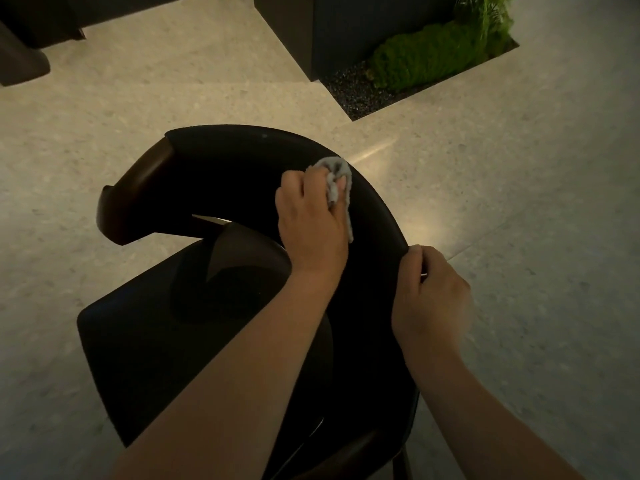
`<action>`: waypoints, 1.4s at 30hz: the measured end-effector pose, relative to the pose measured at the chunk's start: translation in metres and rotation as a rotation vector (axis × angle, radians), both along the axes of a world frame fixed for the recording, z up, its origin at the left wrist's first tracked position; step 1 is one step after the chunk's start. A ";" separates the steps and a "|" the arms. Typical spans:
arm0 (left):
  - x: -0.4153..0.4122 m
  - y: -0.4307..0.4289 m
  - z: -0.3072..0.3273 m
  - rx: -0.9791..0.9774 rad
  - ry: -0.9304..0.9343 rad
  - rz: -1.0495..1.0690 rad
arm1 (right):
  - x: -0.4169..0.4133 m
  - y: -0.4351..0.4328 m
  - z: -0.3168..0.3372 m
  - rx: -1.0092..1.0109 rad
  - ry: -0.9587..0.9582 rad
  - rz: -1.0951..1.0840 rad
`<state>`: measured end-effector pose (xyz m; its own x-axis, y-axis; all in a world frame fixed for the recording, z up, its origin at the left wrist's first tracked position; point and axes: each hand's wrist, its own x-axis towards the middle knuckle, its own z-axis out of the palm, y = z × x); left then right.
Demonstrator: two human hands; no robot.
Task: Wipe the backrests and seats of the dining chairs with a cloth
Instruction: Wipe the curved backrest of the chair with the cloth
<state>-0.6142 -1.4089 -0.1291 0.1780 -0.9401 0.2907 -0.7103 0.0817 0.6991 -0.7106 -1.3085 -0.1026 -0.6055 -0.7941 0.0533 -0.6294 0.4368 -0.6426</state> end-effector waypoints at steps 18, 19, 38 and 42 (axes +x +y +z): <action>0.007 0.021 -0.072 0.063 0.235 0.148 | -0.004 0.001 -0.004 -0.002 -0.060 -0.011; 0.007 0.025 -0.078 0.092 0.245 0.154 | -0.004 0.001 -0.003 -0.005 -0.056 -0.012; 0.072 0.067 -0.109 0.863 0.277 0.062 | -0.002 0.001 0.002 0.028 -0.010 -0.017; 0.069 0.050 -0.048 0.431 0.267 -0.051 | -0.002 0.002 0.000 0.034 -0.041 0.005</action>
<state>-0.5457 -1.3589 -0.1773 0.1439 -0.9740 -0.1750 -0.5048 -0.2243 0.8336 -0.7131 -1.3069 -0.1023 -0.6024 -0.7982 0.0010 -0.6049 0.4557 -0.6530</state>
